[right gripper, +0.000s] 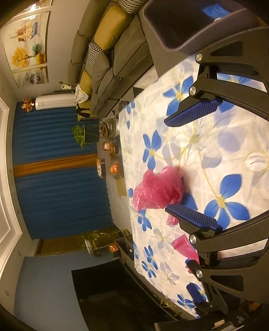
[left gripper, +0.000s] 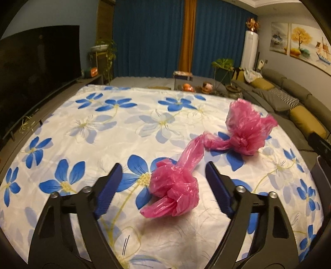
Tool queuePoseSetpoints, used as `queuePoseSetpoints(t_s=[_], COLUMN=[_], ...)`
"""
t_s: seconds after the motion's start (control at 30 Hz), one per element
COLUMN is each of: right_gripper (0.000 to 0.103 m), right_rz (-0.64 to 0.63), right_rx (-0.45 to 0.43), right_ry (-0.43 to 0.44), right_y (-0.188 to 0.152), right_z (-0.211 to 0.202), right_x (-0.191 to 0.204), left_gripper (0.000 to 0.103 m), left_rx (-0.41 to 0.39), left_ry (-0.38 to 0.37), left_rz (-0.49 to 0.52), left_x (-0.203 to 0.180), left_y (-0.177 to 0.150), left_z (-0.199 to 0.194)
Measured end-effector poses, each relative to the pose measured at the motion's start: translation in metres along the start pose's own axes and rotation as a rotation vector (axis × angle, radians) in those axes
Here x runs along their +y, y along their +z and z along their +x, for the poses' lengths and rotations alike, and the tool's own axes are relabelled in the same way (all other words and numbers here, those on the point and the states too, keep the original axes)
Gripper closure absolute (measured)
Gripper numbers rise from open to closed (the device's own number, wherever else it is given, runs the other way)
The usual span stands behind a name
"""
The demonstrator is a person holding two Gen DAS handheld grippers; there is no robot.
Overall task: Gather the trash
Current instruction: 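Grasp one pink bag with the left tool while the right tool grasps the other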
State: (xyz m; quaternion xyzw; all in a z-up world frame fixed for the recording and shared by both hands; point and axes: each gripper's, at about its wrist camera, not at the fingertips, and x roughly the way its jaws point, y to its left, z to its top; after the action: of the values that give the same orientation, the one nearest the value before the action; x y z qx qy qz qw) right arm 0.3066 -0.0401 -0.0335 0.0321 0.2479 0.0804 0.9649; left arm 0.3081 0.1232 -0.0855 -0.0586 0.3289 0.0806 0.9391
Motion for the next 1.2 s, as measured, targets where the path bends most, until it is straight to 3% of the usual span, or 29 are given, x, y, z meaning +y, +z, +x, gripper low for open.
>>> queuePoseSetpoints(t_s=[0.17, 0.27, 0.53, 0.8, 0.93, 1.0, 1.2], right_gripper=[0.028, 0.028, 0.028, 0.028, 0.041, 0.054, 0.076], right_rz=[-0.018, -0.018, 0.006, 0.011, -0.005, -0.015, -0.047], right_rx=[0.031, 0.049, 0.076, 0.113, 0.152, 0.173, 0.174], right_ry=[0.006, 0.009, 0.014, 0.001, 0.003, 0.015, 0.027], right_y=[0.004, 0.004, 0.01, 0.013, 0.009, 0.009, 0.006], right_z=[0.032, 0.048, 0.08, 0.107, 0.119, 0.122, 0.119], right_x=[0.013, 0.019, 0.031, 0.036, 0.039, 0.041, 0.044], left_gripper=[0.061, 0.068, 0.07, 0.07, 0.07, 0.07, 0.07], left_rx=[0.07, 0.062, -0.055, -0.061, -0.066, -0.065, -0.064], left_ry=[-0.07, -0.076, -0.014, 0.001, 0.007, 0.006, 0.009], left_rz=[-0.03, -0.051, -0.168, -0.181, -0.178, -0.178, -0.166], left_x=[0.007, 0.014, 0.044, 0.05, 0.051, 0.05, 0.048], left_y=[0.0, 0.001, 0.015, 0.019, 0.019, 0.018, 0.017], left_z=[0.015, 0.016, -0.005, -0.006, -0.007, -0.008, -0.008])
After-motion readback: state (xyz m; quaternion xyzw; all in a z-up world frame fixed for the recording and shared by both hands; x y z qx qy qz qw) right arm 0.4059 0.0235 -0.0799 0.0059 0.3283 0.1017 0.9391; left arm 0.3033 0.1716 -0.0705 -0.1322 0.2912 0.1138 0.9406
